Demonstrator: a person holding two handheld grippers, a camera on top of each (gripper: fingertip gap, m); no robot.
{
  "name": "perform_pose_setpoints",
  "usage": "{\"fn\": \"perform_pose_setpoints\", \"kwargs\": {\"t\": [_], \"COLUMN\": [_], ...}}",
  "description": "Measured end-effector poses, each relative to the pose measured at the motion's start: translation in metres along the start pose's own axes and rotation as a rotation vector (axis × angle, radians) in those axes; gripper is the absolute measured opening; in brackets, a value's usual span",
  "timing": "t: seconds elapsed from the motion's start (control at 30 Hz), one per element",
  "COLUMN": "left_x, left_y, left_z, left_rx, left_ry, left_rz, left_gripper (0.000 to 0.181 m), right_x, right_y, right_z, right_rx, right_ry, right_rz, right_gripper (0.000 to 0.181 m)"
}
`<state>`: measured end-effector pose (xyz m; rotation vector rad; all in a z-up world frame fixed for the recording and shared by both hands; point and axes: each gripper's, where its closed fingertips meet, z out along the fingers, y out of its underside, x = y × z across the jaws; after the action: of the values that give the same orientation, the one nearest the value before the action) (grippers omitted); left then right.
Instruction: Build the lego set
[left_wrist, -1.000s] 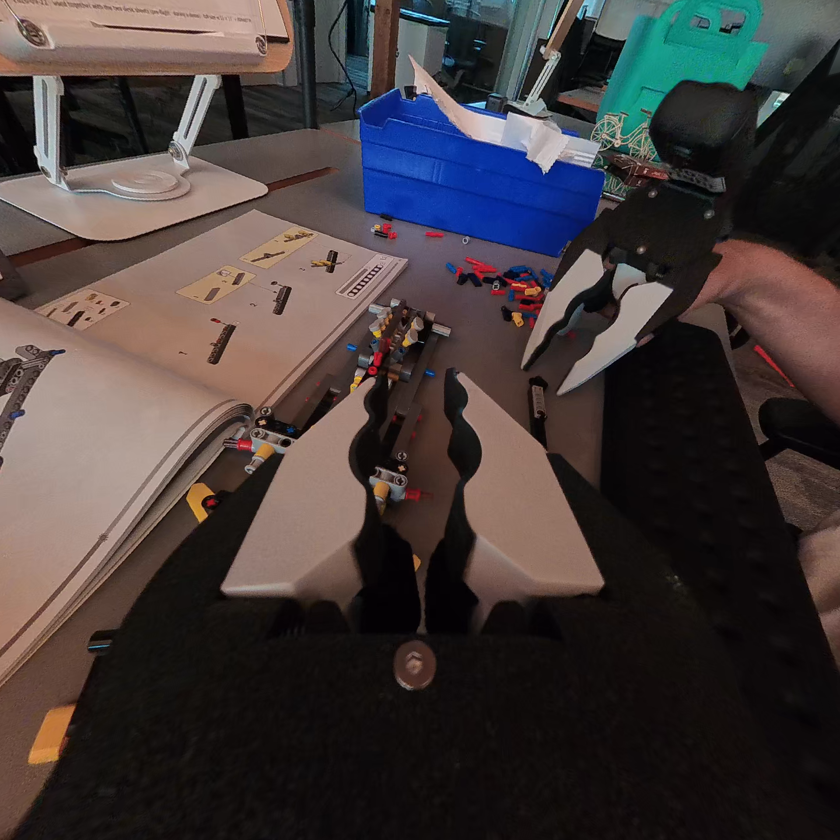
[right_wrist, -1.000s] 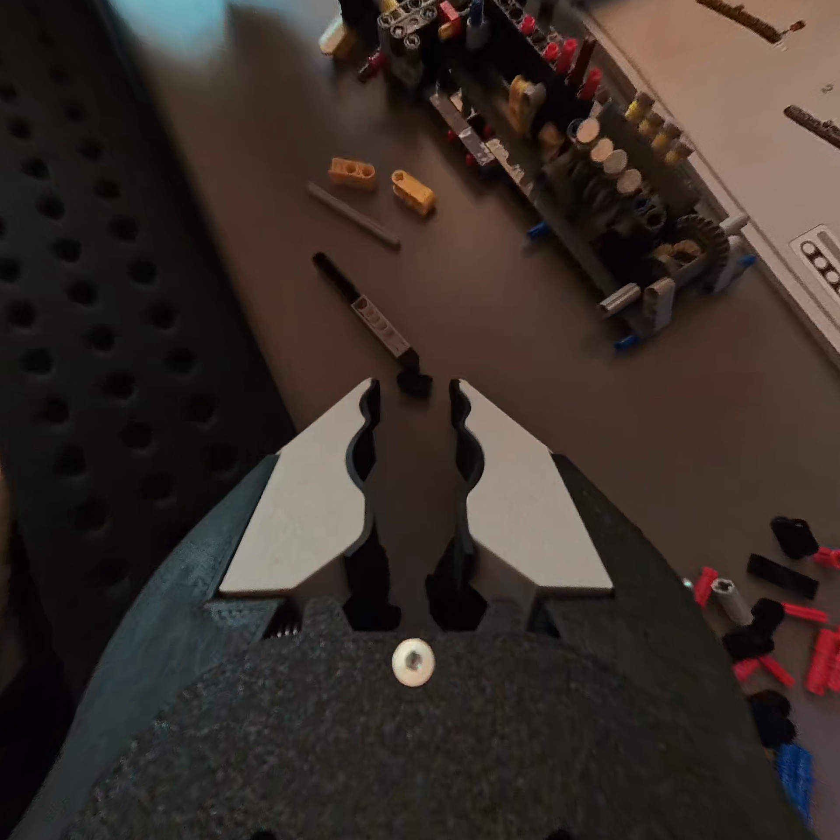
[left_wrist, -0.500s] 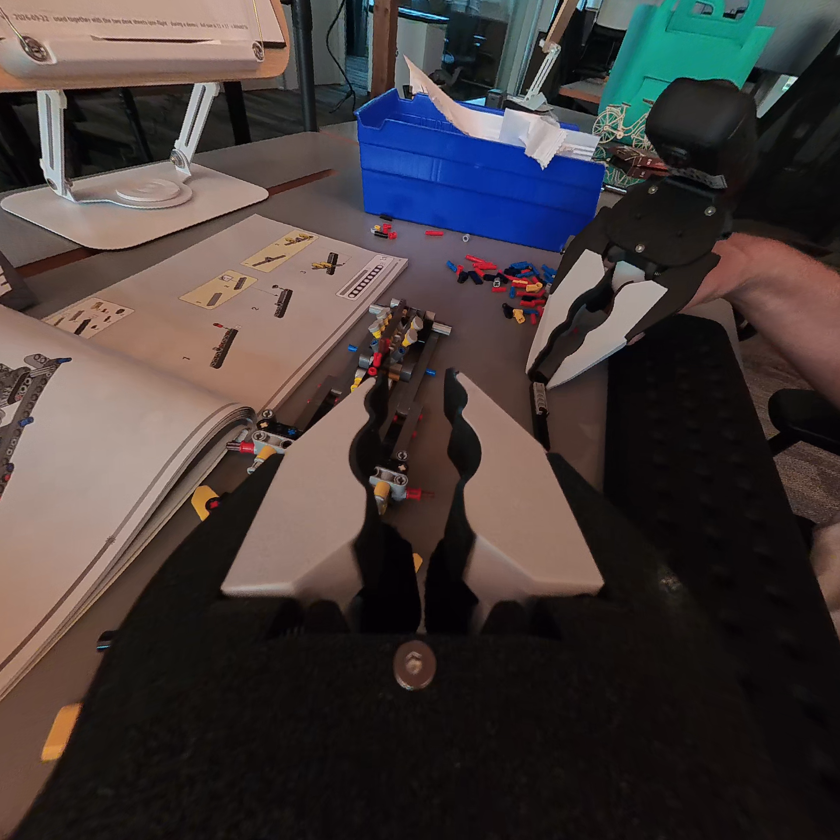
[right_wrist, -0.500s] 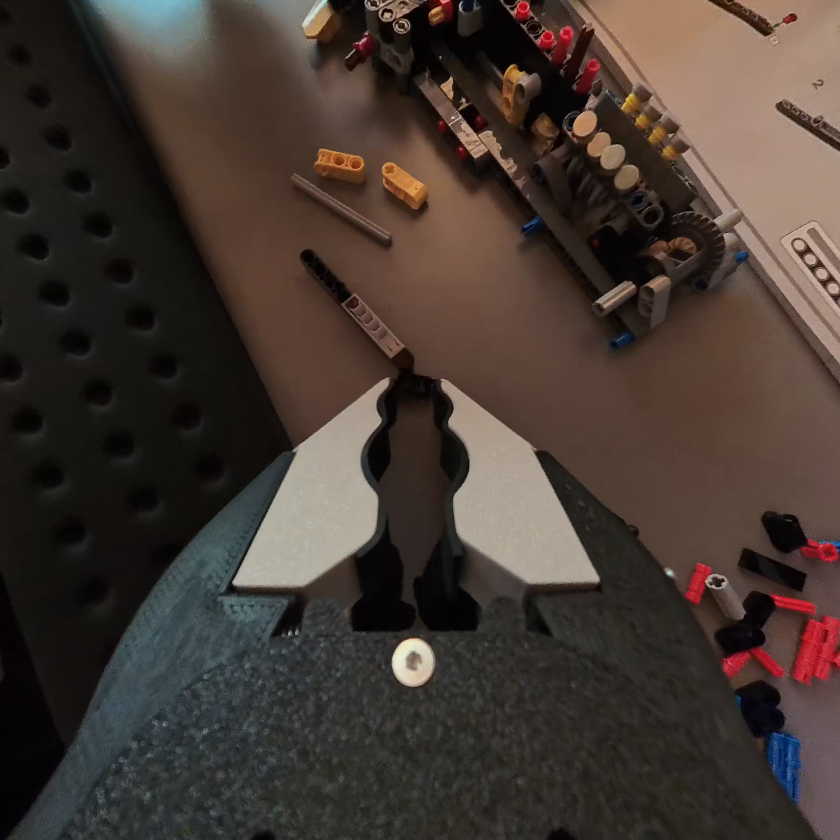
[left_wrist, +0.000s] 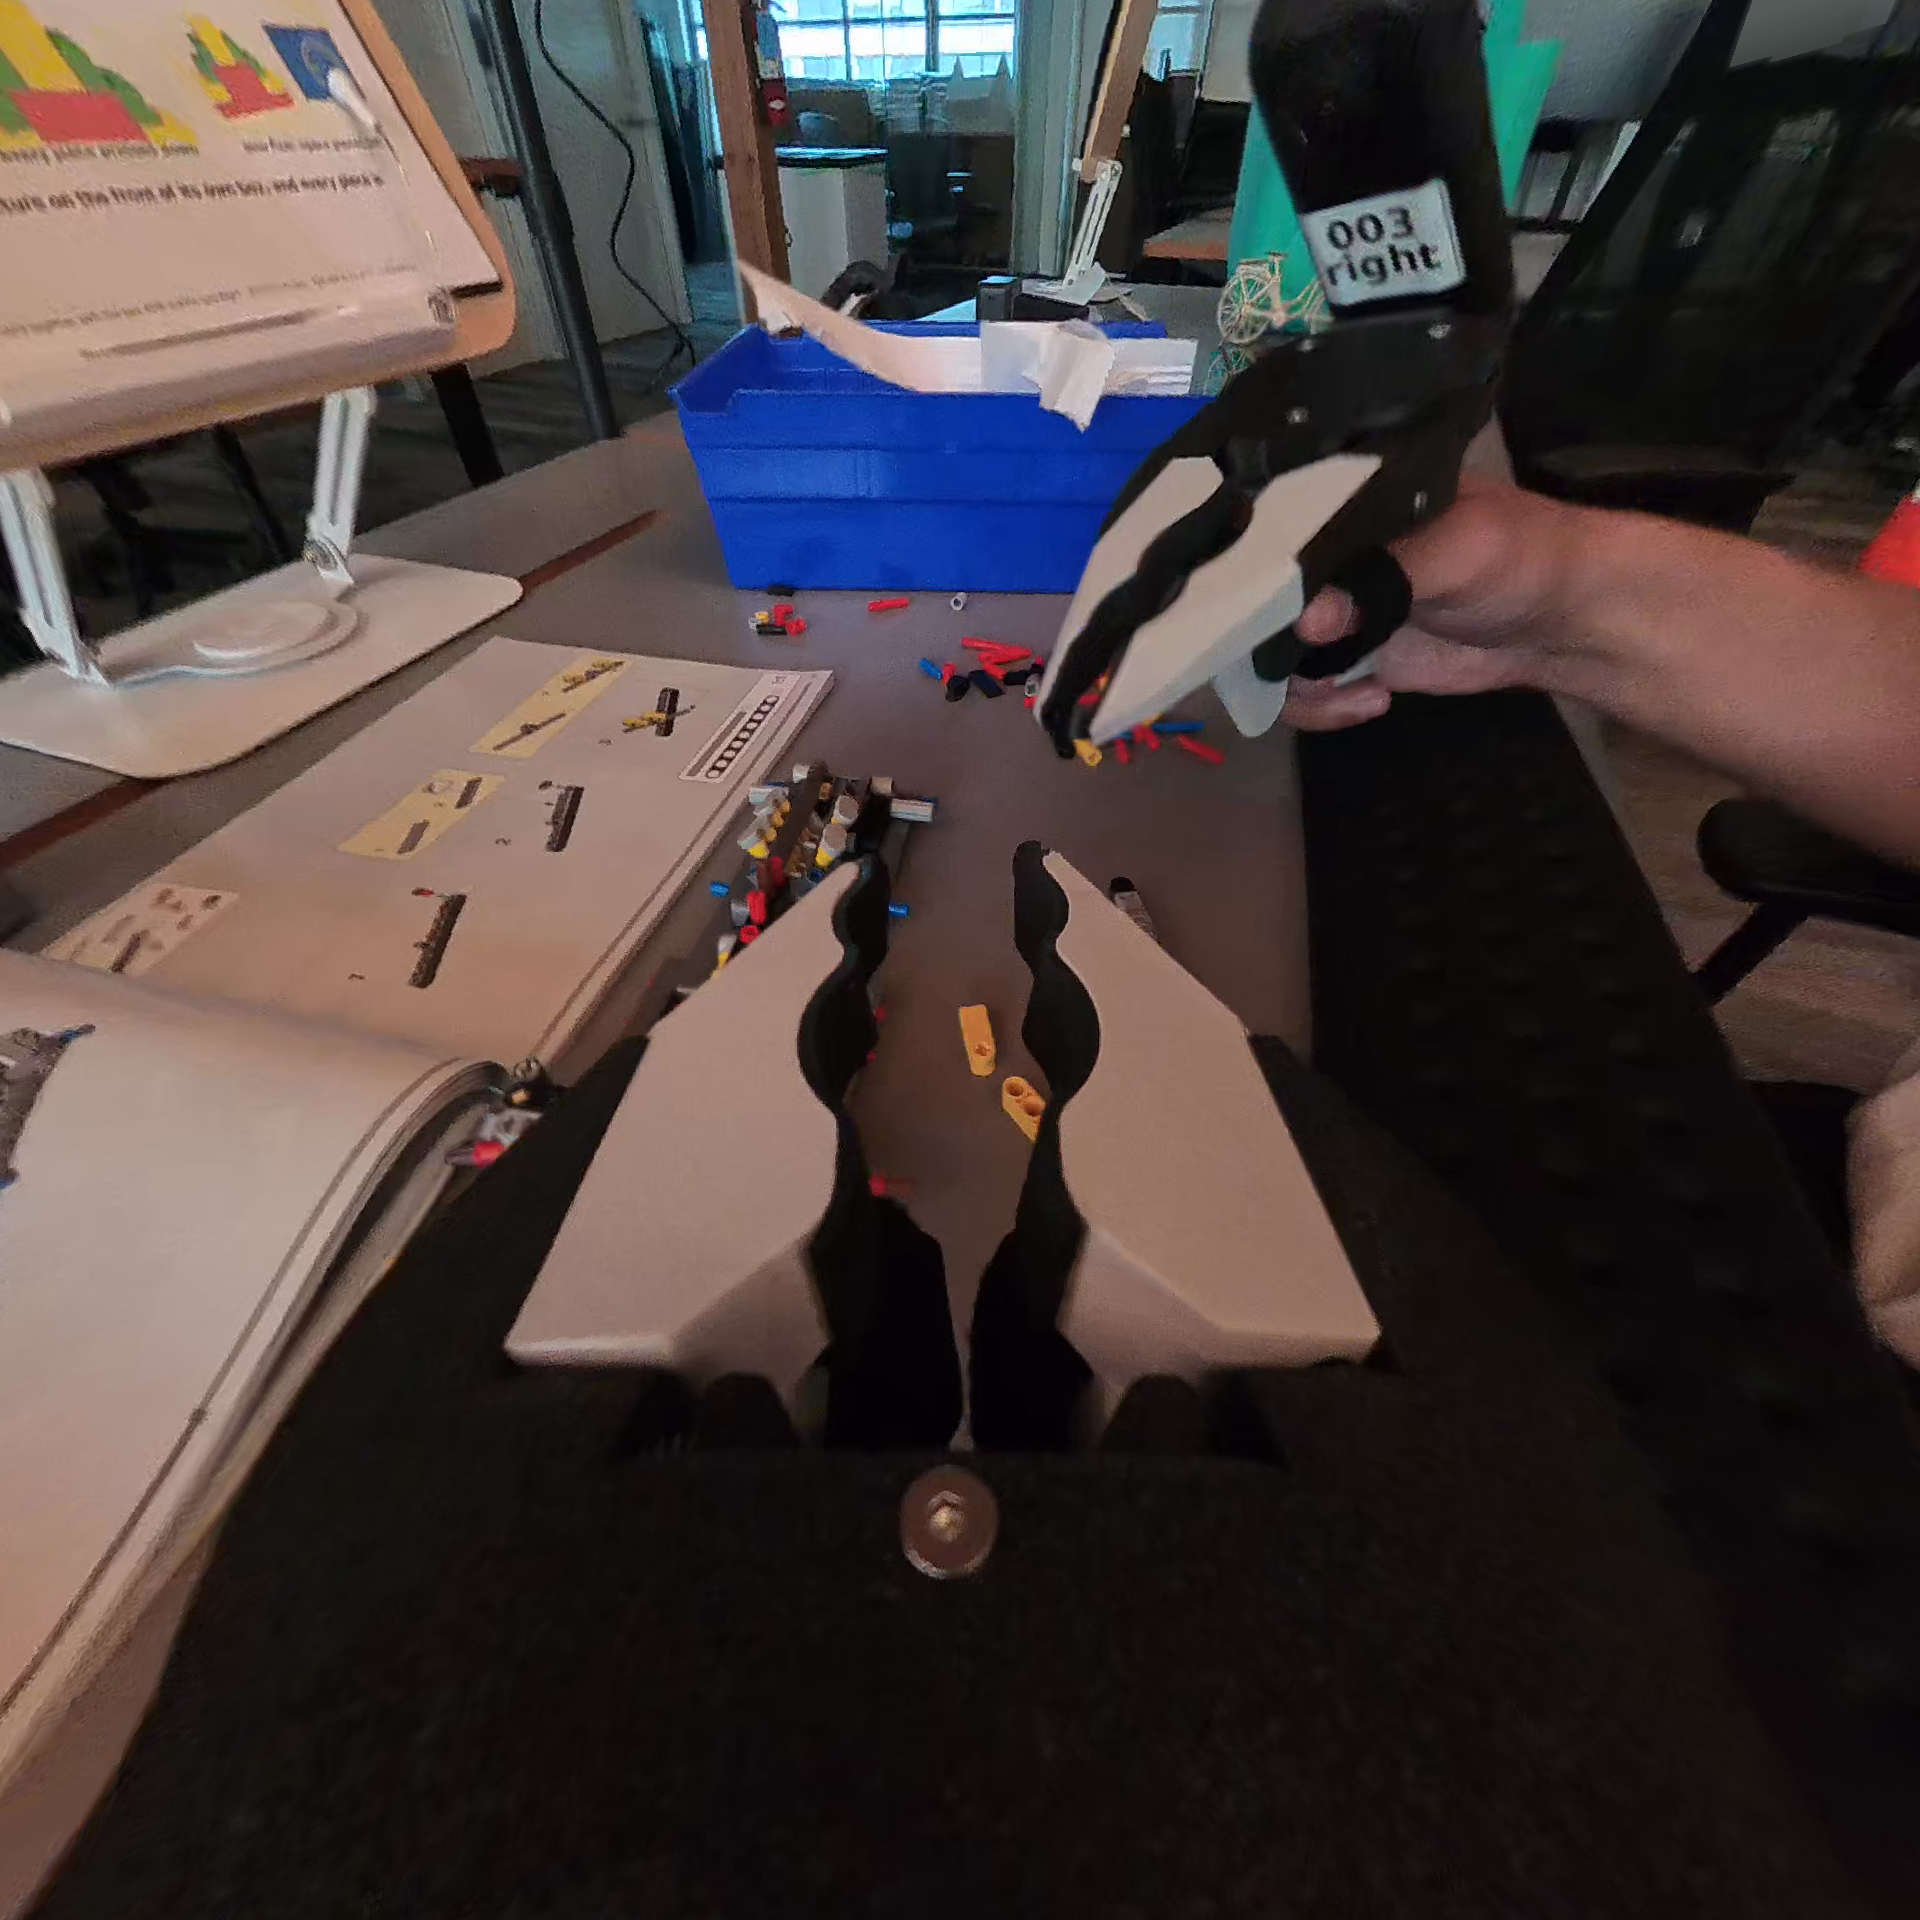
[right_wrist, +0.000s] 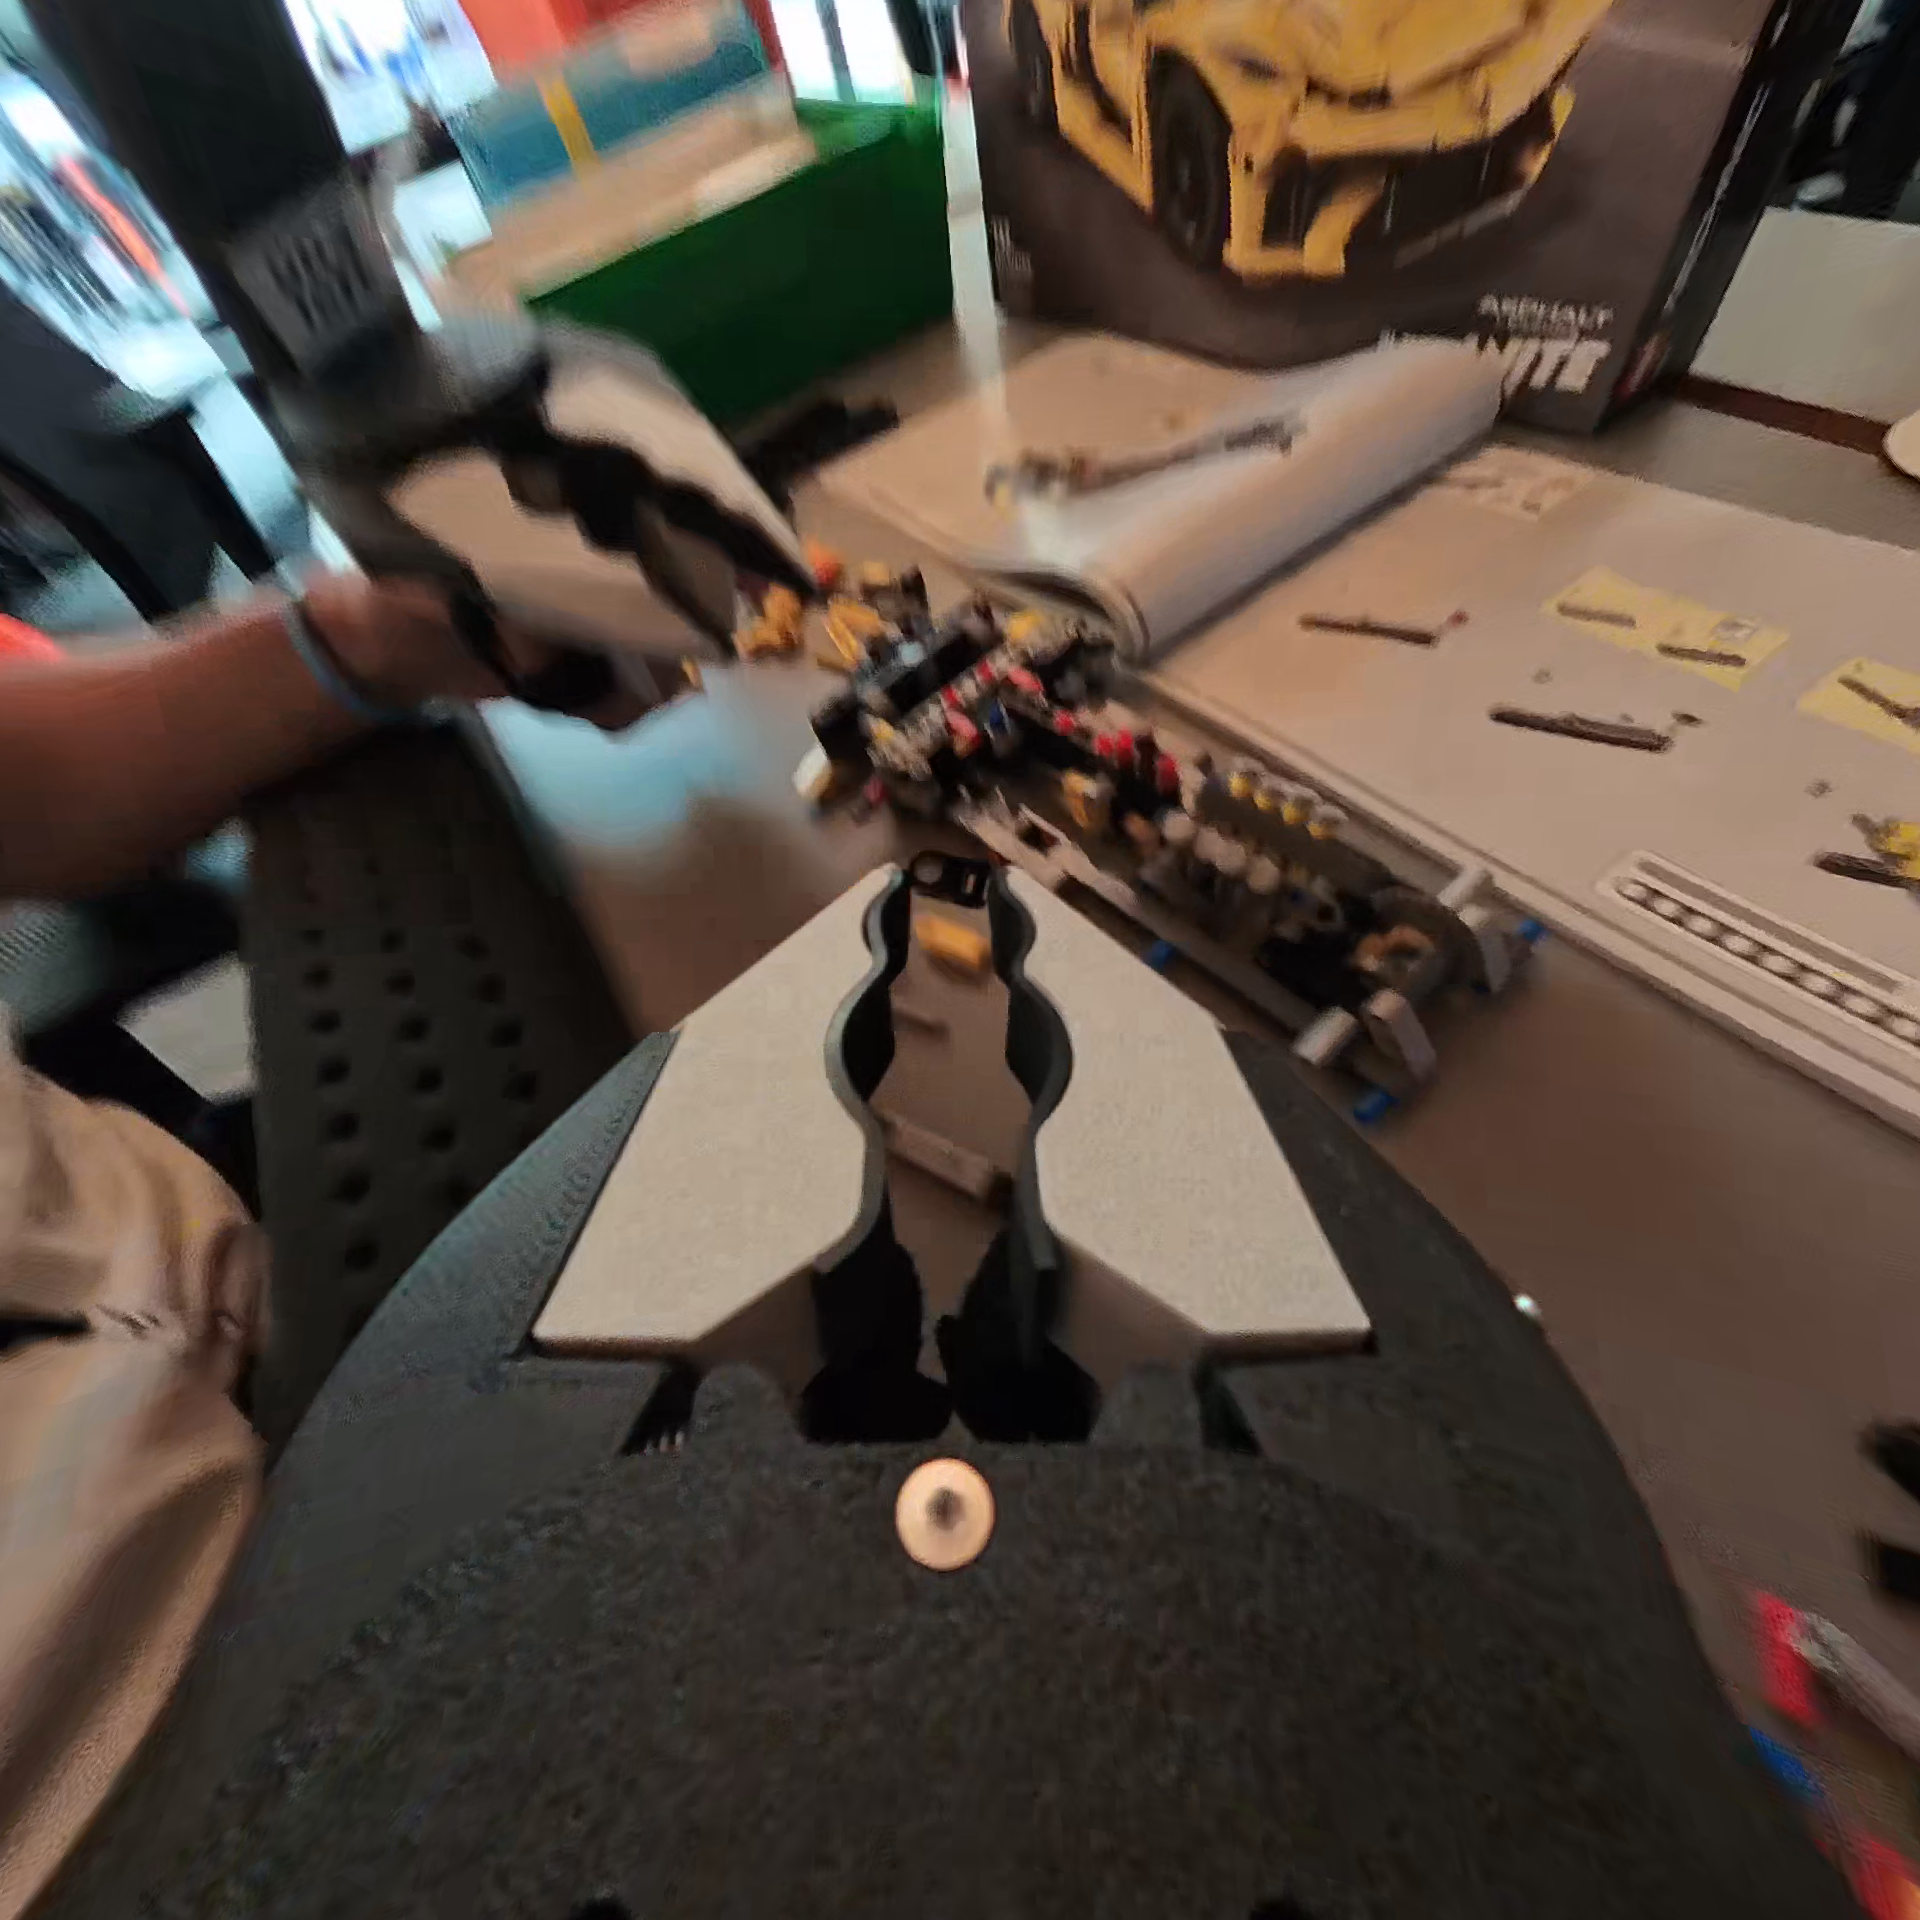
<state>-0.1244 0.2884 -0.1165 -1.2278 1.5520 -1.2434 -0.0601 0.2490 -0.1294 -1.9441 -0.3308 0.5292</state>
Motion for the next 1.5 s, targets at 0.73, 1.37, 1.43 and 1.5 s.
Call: {"fn": "perform_pose_setpoints", "kwargs": {"t": [0.73, 1.37, 1.43, 1.5], "left_x": [0.016, 0.006, 0.016, 0.021], "left_y": [0.001, -0.011, -0.021, -0.028], "left_z": [0.014, -0.001, -0.004, -0.007], "left_rx": [-0.054, 0.062, 0.130, 0.176], "left_ry": [-0.304, -0.033, 0.078, 0.121], "left_rz": [0.678, 0.011, -0.105, -0.127], "left_gripper": [0.011, 0.006, 0.007, 0.007], "right_x": [-0.045, -0.043, -0.053, -0.064], "right_y": [-0.022, -0.021, -0.036, -0.048], "right_z": [0.048, 0.026, 0.030, 0.032], "right_rx": [0.092, 0.102, 0.181, 0.244], "right_ry": [-0.052, -0.174, -0.231, -0.347], "right_rz": [0.003, -0.114, -0.067, 0.061], "right_gripper": [0.014, 0.027, 0.024, 0.021]}}
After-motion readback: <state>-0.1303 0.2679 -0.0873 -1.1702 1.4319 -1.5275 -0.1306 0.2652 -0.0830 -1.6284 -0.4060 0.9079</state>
